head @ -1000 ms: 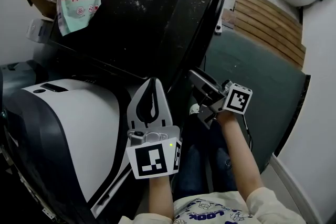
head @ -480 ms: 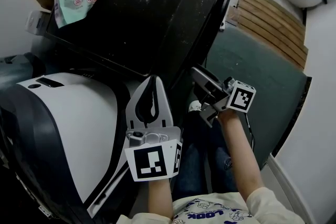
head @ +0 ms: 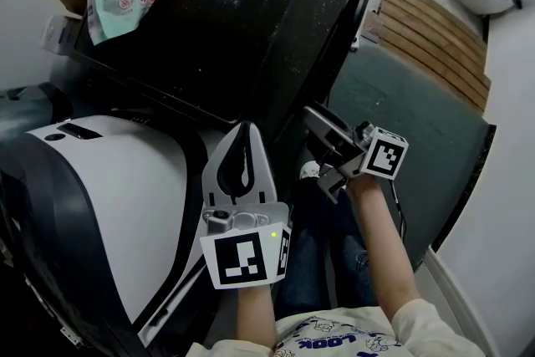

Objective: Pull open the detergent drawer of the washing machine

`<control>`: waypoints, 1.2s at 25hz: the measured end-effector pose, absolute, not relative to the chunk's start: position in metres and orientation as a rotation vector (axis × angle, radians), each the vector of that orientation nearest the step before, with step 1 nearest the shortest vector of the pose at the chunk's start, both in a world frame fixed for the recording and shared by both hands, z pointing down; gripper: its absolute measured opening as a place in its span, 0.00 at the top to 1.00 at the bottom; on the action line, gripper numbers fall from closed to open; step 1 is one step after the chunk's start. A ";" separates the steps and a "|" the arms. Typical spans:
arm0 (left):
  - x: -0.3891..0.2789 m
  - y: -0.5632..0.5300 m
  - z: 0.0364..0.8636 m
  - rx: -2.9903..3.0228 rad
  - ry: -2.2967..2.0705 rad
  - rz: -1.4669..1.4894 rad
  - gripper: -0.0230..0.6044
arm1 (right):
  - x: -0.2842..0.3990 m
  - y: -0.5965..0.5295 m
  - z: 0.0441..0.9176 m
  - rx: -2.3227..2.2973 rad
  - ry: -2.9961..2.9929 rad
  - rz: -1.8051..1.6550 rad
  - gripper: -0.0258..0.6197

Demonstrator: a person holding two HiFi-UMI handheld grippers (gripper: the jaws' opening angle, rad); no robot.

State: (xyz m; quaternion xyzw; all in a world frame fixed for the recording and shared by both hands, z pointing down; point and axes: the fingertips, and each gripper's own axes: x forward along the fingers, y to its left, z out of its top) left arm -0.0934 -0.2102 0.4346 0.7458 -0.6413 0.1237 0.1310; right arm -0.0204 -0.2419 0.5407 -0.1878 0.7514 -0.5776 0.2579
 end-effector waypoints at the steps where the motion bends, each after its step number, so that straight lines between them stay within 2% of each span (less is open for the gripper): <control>1: -0.094 -0.210 0.435 2.165 -1.863 0.360 0.94 | -0.020 -0.242 0.541 -0.507 2.036 -1.566 0.59; 15: -0.101 -0.204 0.439 2.142 -1.873 0.375 0.94 | -0.021 -0.250 0.525 -0.382 1.969 -1.530 0.56; 22: -0.103 -0.205 0.438 2.138 -1.878 0.374 0.94 | -0.022 -0.250 0.523 -0.332 1.942 -1.520 0.59; 30: -0.103 -0.204 0.439 2.137 -1.881 0.384 0.94 | -0.023 -0.254 0.523 -0.289 1.905 -1.498 0.58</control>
